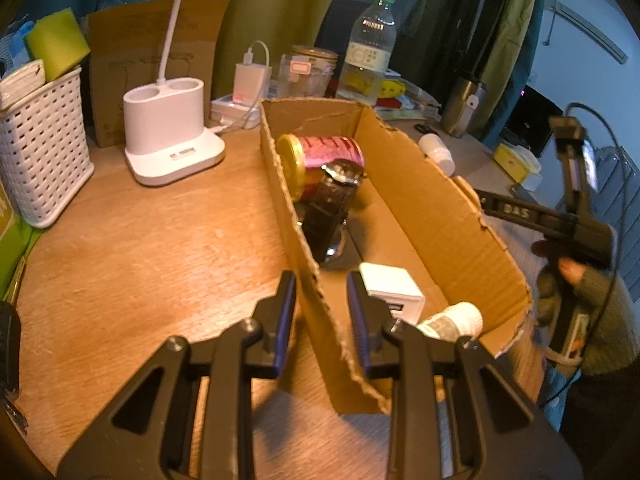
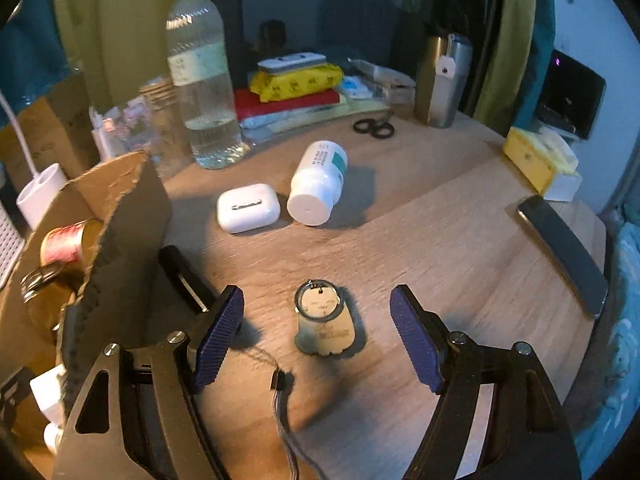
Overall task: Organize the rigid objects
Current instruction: 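Move the right tool to the round keychain tag and close on it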
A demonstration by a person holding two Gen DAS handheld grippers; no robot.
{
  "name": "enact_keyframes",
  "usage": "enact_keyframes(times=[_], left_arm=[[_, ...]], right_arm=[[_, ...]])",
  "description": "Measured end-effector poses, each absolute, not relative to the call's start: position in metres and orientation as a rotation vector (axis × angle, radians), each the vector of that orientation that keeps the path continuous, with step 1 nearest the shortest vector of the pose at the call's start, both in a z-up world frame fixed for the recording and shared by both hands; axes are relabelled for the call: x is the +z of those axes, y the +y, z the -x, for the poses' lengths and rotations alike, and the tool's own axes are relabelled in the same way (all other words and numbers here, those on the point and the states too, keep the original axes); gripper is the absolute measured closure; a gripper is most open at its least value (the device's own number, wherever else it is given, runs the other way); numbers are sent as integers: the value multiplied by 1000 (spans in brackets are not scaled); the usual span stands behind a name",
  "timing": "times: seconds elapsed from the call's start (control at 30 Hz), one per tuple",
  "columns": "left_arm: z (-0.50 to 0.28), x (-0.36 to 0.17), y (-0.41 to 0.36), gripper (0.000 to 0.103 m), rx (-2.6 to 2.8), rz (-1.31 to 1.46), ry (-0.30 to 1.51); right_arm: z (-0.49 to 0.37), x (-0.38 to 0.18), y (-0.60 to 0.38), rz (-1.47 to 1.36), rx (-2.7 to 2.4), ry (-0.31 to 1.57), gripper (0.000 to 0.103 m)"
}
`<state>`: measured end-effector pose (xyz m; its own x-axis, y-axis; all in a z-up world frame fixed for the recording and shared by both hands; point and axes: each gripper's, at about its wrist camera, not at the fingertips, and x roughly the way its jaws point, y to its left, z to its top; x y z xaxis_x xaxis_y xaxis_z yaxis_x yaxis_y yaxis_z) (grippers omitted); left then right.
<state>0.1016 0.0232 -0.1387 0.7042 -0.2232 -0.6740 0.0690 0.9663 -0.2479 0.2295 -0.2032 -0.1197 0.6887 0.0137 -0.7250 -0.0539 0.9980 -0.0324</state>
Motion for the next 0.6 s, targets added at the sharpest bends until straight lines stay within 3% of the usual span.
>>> enact_keyframes(times=[0.23,0.57,0.6], left_arm=[[-102,-139,24,75,-164,206,776],[-101,-139,23,75,-163,203,775],[-102,-139,23,75,-164,204,776]], right_arm=[[-243,-137,-187,81,20,866,37],[-246,-142,-204,15,10,868,38],[-247,-143,-206,4,12,875,42]])
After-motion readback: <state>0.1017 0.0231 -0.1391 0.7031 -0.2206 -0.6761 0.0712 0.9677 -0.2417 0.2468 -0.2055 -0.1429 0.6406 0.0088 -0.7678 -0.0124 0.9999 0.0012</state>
